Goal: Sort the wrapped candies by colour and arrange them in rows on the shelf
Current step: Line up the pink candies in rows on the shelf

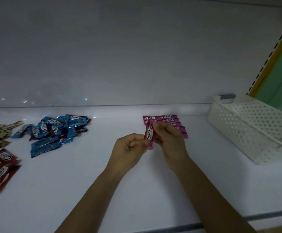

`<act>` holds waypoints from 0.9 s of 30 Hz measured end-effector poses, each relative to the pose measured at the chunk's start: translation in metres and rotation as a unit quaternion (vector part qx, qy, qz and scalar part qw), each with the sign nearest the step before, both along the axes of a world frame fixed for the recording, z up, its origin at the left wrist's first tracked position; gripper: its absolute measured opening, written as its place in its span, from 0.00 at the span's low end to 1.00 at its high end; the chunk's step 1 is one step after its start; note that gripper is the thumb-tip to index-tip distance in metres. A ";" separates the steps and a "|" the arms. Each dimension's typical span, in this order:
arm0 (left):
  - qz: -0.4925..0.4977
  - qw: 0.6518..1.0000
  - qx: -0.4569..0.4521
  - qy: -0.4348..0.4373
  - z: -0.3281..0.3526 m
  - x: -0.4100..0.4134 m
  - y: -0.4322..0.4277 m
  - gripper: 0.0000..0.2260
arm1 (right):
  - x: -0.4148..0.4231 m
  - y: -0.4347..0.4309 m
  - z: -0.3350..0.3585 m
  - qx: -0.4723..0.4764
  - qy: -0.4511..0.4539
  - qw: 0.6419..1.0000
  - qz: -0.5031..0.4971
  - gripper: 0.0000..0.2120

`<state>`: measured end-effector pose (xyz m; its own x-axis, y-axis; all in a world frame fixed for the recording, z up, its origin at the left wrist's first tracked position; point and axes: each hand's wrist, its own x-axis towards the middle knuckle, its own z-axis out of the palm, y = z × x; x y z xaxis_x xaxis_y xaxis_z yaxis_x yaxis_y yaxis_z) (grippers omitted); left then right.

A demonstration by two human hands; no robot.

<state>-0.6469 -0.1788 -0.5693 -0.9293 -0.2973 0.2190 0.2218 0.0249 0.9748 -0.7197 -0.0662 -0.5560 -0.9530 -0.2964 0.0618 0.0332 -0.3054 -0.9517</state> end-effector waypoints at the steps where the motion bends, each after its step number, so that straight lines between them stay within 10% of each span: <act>1: 0.026 1.000 -0.006 -0.001 0.001 0.000 0.000 0.06 | 0.000 0.000 0.000 0.015 -0.001 1.000 0.007 0.07; 6: 0.165 0.986 0.026 -0.002 -0.004 -0.003 -0.006 0.11 | 0.001 0.003 -0.001 0.166 0.049 0.984 -0.051 0.07; 10: 0.204 0.978 -0.050 -0.003 -0.010 -0.003 -0.005 0.08 | 0.002 0.016 -0.006 0.588 0.250 0.761 -0.110 0.02; 18: 0.207 0.974 -0.094 -0.010 -0.012 -0.003 -0.005 0.05 | 0.016 -0.005 -0.021 0.608 0.482 0.623 -0.099 0.07; 27: 0.194 0.977 -0.092 -0.008 -0.015 -0.005 -0.005 0.05 | 0.004 0.000 -0.027 0.652 0.388 0.651 -0.029 0.26</act>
